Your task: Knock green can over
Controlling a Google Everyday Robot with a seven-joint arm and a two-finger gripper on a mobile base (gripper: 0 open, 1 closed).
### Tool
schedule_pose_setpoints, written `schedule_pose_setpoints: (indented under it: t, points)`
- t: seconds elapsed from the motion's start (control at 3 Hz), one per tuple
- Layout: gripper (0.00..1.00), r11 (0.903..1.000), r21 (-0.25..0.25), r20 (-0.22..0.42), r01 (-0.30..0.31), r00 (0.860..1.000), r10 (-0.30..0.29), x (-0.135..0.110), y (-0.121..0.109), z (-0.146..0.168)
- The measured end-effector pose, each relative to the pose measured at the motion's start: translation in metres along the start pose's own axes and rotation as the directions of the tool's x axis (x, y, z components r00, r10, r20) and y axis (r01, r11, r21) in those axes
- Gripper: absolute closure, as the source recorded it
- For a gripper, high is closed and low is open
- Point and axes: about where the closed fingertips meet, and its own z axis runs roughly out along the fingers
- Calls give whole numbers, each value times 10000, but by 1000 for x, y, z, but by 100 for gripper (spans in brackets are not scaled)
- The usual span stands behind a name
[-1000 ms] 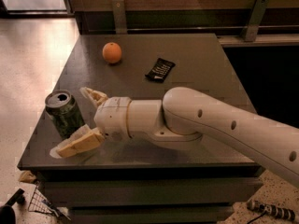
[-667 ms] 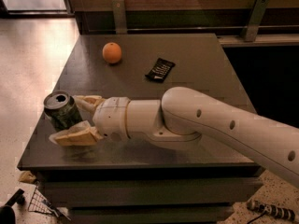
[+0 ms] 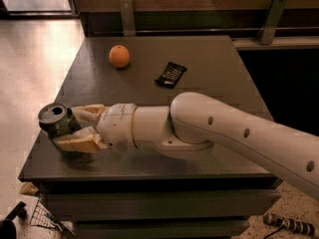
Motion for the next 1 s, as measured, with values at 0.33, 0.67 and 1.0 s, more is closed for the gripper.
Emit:
schedule_pose_setpoints:
  t: [0.33,0.67,1.0]
  points:
    - [100,10000,-24,-2,19,10000,-19,-1,1,1]
    - [100,10000,-26,-8,21,10000,-21,-1,1,1]
    - [100,9999,-64,-457,103,9989,-106,-9,0,-3]
